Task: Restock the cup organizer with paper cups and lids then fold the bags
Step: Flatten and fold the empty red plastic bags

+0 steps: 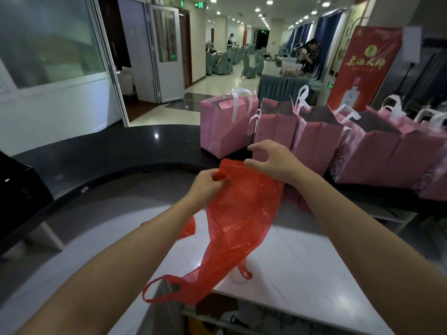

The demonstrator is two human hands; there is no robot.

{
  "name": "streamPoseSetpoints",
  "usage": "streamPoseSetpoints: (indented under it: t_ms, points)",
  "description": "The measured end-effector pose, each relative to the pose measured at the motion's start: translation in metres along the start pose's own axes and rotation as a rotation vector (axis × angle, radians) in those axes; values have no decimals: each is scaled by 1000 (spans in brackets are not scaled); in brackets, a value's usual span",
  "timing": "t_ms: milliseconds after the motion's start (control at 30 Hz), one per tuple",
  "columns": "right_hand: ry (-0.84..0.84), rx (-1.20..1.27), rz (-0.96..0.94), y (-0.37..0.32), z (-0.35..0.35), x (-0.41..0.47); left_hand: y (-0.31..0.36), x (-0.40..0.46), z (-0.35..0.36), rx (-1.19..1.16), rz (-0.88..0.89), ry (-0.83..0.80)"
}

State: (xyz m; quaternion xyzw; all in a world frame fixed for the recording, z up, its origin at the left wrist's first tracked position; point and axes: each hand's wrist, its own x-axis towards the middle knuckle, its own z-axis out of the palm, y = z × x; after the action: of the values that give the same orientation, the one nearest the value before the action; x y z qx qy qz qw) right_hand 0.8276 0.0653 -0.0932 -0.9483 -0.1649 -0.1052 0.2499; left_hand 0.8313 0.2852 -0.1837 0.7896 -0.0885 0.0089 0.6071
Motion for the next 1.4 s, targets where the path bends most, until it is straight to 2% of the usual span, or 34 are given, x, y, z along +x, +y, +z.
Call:
streamPoseSetpoints:
  t_ms: [67, 167, 267, 367, 433, 500, 567, 600, 667, 733, 800, 933, 1100, 1233, 1300, 1400]
  points:
    - [-120, -63, -16, -11, 4, 5, 0, 0, 6, 108, 32, 7]
    - [-152, -91, -39, -13, 18, 5, 1, -5, 14, 238, 80, 36]
    - [-63, -92, -66, -7, 30, 0, -3, -11, 14, 308, 88, 31]
    - [100, 15, -77, 4, 33, -4, -22, -22, 6, 161, 12, -98]
    - [166, 103, -52, 14, 30, -10, -44, -32, 0, 50, -49, -84]
    - [191, 157, -27, 23, 25, -16, -69, -37, -5, -30, -163, 32]
    - [196, 198, -4, 31, 22, -23, -93, -44, -6, -90, -409, 100]
    - [197, 208, 7, 34, 22, -26, -109, -50, -5, -89, -545, 66]
    - [194, 234, 15, 40, 23, -33, -137, -65, 0, -22, -757, -135]
    - [185, 298, 31, 42, 22, -40, -162, -76, 9, -66, -853, -283]
    - [177, 377, 50, 44, 20, -48, -174, -82, 18, -216, -868, -289]
    - [169, 490, 96, 57, 17, -63, -184, -81, 28, -331, -837, -237]
    - [167, 564, 201, 82, 7, -77, -183, -69, 41, -534, -859, 33]
    - [199, 483, 340, 112, 14, -92, -190, -68, 36, -524, -864, 202]
    - [232, 367, 434, 129, 18, -101, -194, -64, 22, -487, -787, 271]
    - [184, 228, 527, 149, 30, -117, -190, -50, -3, -414, -679, 312]
